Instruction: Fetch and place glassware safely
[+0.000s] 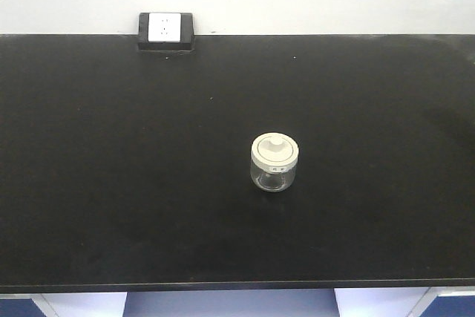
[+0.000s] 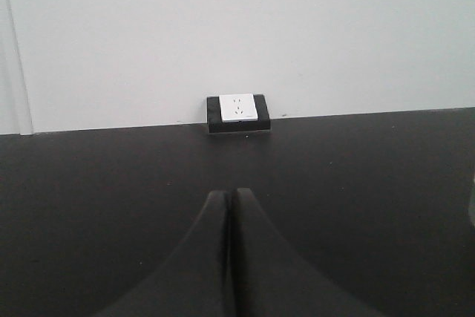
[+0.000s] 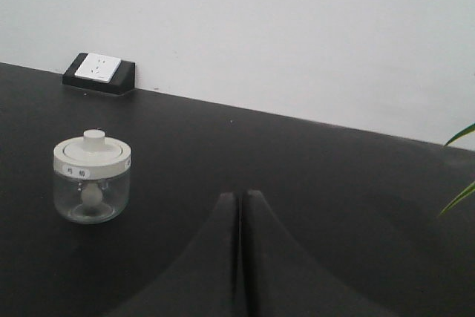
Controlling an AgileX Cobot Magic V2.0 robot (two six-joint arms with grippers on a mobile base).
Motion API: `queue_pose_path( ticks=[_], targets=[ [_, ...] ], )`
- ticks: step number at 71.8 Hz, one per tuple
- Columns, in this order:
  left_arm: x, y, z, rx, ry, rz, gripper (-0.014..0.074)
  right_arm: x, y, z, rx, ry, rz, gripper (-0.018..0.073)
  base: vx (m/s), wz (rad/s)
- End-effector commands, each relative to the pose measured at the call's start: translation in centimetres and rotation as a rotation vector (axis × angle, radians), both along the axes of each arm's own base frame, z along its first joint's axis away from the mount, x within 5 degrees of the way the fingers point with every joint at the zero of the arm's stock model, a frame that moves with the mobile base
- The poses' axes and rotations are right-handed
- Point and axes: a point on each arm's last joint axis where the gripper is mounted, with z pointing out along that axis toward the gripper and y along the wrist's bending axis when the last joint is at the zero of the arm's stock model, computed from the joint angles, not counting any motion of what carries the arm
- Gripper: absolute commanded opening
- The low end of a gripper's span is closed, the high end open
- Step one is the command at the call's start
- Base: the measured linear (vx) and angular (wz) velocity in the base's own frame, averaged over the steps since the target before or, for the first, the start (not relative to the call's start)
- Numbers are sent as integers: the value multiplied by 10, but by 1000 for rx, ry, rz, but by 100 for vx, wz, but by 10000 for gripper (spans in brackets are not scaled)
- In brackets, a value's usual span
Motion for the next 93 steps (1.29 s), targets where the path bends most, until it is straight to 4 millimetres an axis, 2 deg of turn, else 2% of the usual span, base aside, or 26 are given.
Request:
queue_pose_path(
  ticks=[1, 19, 37, 93],
  targets=[
    [0, -1, -3, -15, -48, -9, -7, 0, 0, 2, 42, -106, 3, -8, 0, 0],
    [0, -1, -3, -15, -48, -9, -7, 1, 0, -6, 56, -66, -3, -8, 0, 0],
    [0, -1, -3, -15, -48, -9, -7, 2, -7, -6, 116, -69, -129, -8, 0, 0],
    [0, -1, -3, -15, -48, -9, -7, 2, -7, -6, 146, -63, -129, -8, 0, 0]
  ],
)
